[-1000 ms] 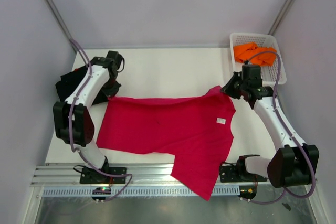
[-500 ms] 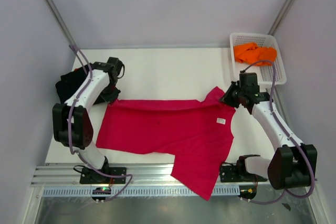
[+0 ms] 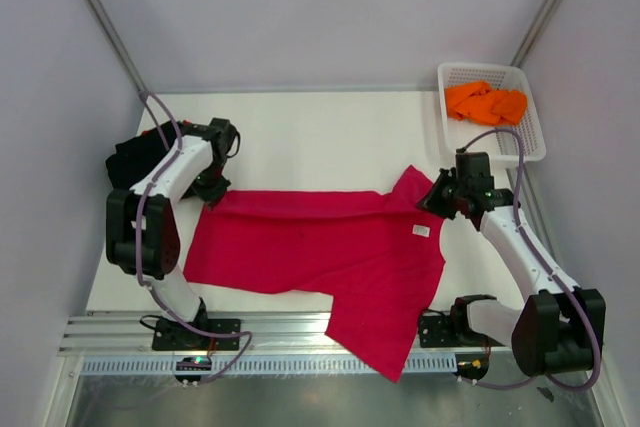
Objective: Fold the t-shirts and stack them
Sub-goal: Fold the flattened tshirt in 1/3 of the way
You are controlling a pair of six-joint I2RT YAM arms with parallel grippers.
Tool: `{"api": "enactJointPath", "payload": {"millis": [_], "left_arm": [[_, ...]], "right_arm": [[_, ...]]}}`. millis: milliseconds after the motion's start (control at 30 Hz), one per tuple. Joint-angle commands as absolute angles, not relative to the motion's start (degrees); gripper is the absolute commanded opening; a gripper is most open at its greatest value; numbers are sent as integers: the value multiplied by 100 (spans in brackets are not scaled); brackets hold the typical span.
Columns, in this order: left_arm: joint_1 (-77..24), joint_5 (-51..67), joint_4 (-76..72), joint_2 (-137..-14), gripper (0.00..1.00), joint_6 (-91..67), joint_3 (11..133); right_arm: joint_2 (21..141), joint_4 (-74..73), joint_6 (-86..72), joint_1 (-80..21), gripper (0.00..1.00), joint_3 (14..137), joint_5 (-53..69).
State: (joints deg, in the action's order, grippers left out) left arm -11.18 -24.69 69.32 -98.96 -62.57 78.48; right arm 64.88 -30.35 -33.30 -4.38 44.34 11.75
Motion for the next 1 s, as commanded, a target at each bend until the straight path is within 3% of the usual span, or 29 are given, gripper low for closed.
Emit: {"api": "enactJointPath", "payload": {"millis": [0, 367, 633, 967], "left_arm": [[-1107, -2751, 7075, -9712, 0, -6442, 7656], [-1107, -2848, 7260, -9422, 0, -6697, 7269], [-1107, -2980, 7260, -9518, 0, -6689, 7268], [-1108, -2865, 7163, -9659, 0, -6618, 7163]], "right_arm": [[6354, -3006, -3314, -457, 7, 4403, 1266], [6311, -3277, -3322, -527, 7, 4430, 1275], [5889, -3779, -3375, -545, 6, 4245, 492], [5704, -3815, -3480, -545, 6, 3850, 738]]}}
